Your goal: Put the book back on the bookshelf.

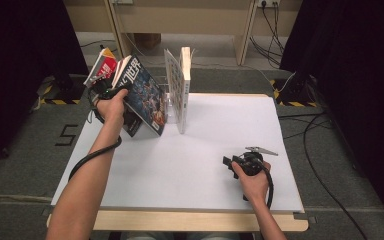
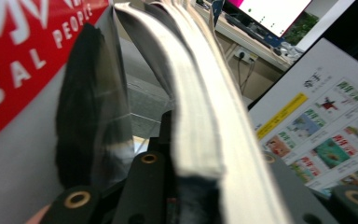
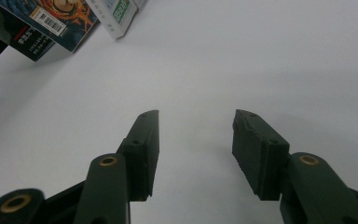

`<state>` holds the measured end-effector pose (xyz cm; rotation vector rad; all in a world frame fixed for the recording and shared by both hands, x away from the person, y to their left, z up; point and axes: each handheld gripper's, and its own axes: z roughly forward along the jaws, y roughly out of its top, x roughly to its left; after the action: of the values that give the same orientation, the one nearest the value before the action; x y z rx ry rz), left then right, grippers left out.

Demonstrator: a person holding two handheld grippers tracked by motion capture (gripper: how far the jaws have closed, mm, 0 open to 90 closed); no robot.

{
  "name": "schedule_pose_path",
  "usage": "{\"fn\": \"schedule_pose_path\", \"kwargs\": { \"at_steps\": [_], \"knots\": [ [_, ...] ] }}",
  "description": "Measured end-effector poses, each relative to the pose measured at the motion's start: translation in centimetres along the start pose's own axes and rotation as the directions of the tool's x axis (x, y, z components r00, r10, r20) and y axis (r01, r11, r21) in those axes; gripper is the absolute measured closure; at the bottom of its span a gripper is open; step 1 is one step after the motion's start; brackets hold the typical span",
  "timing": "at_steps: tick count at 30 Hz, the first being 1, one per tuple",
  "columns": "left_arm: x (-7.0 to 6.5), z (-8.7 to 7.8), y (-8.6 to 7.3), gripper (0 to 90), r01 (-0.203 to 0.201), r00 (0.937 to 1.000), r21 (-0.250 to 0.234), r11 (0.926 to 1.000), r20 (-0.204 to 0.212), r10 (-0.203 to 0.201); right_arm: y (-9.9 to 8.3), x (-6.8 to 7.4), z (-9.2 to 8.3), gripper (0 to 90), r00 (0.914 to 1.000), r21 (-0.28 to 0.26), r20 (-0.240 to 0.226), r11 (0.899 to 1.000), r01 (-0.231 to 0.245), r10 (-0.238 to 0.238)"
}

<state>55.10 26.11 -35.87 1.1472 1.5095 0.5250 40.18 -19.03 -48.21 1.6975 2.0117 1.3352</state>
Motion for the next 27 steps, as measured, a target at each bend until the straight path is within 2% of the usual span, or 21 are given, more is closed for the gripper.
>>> {"fn": "schedule_pose_path", "kwargs": {
  "at_steps": [2,4,6,7,8,9,10,15,18,22,23,24,25,27],
  "knots": [
    [-0.5,-0.1,0.1,75.8,-0.051,0.9987,-0.007,0.9987,-0.001,0.051,0.0,0.0,0.0,52.2,1.0,0.004,-0.001,1.0,-0.007,0.007],
    [-1.2,-0.2,0.2,75.9,-0.104,0.9946,-0.016,0.9945,-0.006,0.104,0.0,0.0,0.0,52.2,1.0,0.002,-0.003,1.0,-0.004,0.004],
    [-2.0,-0.2,0.2,76.0,-0.165,0.9862,-0.03,0.9859,-0.019,0.164,0.0,-0.1,0.0,52.2,1.0,0.0,-0.002,1.0,-0.006,0.006],
    [-2.4,-0.3,0.2,76.0,-0.2,0.9797,-0.034,0.9793,-0.027,0.199,0.0,-0.1,0.0,52.2,1.0,-0.001,0.0,1.0,-0.006,0.006],
    [-2.4,-0.3,0.2,76.0,-0.2,0.9797,-0.034,0.9793,-0.027,0.199,0.0,-0.1,0.0,52.2,1.0,-0.004,0.0,1.0,-0.006,0.006],
    [-3.0,-0.3,0.3,76.0,-0.247,0.9688,-0.047,0.9679,-0.033,0.246,0.0,-0.2,0.0,52.3,1.0,-0.004,-0.001,1.0,-0.005,0.005],
    [-3.3,-0.2,0.3,76.1,-0.265,0.964,-0.052,0.9628,-0.036,0.263,0.0,-0.2,-0.1,52.3,1.0,-0.006,-0.002,1.0,-0.005,0.005],
    [-4.1,0.2,0.1,76.1,-0.293,0.9557,-0.103,0.9507,-0.066,0.287,0.1,-0.3,-0.2,52.5,1.0,-0.013,-0.001,1.0,0.0,0.0],
    [-4.5,0.5,0.4,76.1,-0.289,0.9566,-0.129,0.9485,-0.075,0.282,0.1,-0.4,-0.3,52.6,1.0,-0.017,0.001,1.0,-0.004,0.004],
    [-4.9,0.8,0.2,76.0,-0.326,0.944,-0.154,0.9326,-0.103,0.313,0.1,-0.5,-0.2,52.8,1.0,-0.016,-0.001,1.0,-0.001,0.001],
    [-4.8,0.9,0.0,76.0,-0.341,0.939,-0.153,0.9278,-0.106,0.327,0.1,-0.5,-0.2,52.8,1.0,-0.014,-0.001,1.0,-0.002,0.002],
    [-4.7,1.1,-0.3,75.9,-0.345,0.9371,-0.147,0.9269,-0.109,0.332,0.1,-0.5,-0.2,52.8,1.0,-0.013,-0.001,1.0,-0.001,0.001],
    [-4.6,1.1,-0.7,75.9,-0.348,0.9362,-0.162,0.9233,-0.111,0.333,0.1,-0.5,-0.2,52.8,1.0,-0.014,-0.002,1.0,0.004,-0.004],
    [-4.4,1.0,-1.0,75.6,-0.348,0.9367,-0.167,0.9227,-0.105,0.334,0.0,-0.5,-0.2,52.8,1.0,-0.013,-0.002,1.0,0.005,-0.005]
  ]
}}
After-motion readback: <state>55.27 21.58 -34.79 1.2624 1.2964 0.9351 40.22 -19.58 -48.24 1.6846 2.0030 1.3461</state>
